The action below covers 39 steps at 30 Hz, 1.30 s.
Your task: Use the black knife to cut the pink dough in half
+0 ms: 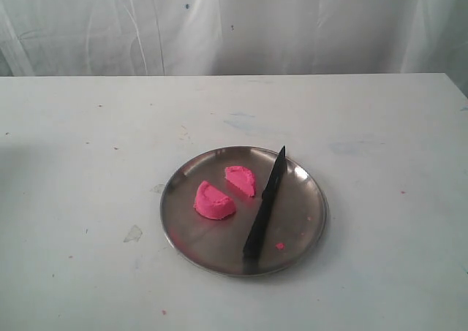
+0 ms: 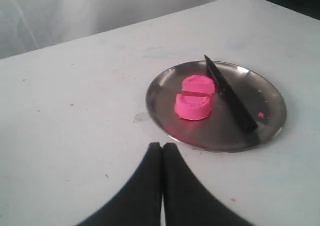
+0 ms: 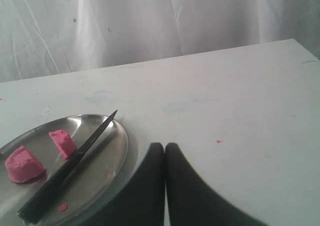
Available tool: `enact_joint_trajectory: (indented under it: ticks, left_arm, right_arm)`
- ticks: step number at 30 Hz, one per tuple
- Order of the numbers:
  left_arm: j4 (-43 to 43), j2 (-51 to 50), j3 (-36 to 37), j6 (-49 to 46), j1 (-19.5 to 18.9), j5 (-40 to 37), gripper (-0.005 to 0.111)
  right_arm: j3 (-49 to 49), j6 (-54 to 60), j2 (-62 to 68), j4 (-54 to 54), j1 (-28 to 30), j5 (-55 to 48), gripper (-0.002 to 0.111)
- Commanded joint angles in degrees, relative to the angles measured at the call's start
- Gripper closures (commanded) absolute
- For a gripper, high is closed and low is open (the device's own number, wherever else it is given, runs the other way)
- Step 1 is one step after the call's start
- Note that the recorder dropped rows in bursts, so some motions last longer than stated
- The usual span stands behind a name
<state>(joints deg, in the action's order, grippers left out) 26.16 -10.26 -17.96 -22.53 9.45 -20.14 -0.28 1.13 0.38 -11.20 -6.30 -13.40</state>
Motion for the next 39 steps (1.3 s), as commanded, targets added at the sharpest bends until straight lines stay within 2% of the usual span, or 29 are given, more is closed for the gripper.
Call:
enact_joint_trajectory:
  ticks: [1, 3, 7, 13, 36, 39]
  left_arm:
    - [-10.75, 4.37, 4.88, 13.99, 0.39, 2.57, 0.107]
    - [-14.96, 5.79, 7.45, 18.74, 0.39, 3.23, 0.107]
    - [-14.72, 7.93, 12.20, 19.40, 0.39, 7.98, 0.107]
    - [-14.94, 10.26, 17.86, 22.85, -1.11, 8.62, 0.107]
    - [-15.37, 10.26, 17.96, 23.48, -1.37, 8.07, 0.107]
    - [-15.37, 10.26, 17.96, 23.48, -2.32, 8.07, 0.107]
  right_arm:
    - [0.28, -0.06, -0.38, 0.26, 0.66, 0.11, 0.108]
    - [0.28, -0.06, -0.38, 0.26, 0.66, 0.11, 0.108]
    - [0.28, -0.06, -0.38, 0.26, 0.66, 0.11, 0.108]
    - [0.28, -0.06, -0.38, 0.26, 0.66, 0.11, 0.108]
    - [0.28, -0.06, -0.38, 0.26, 0.66, 0.11, 0.108]
    - [0.28, -0.06, -0.38, 0.38, 0.66, 0.11, 0.108]
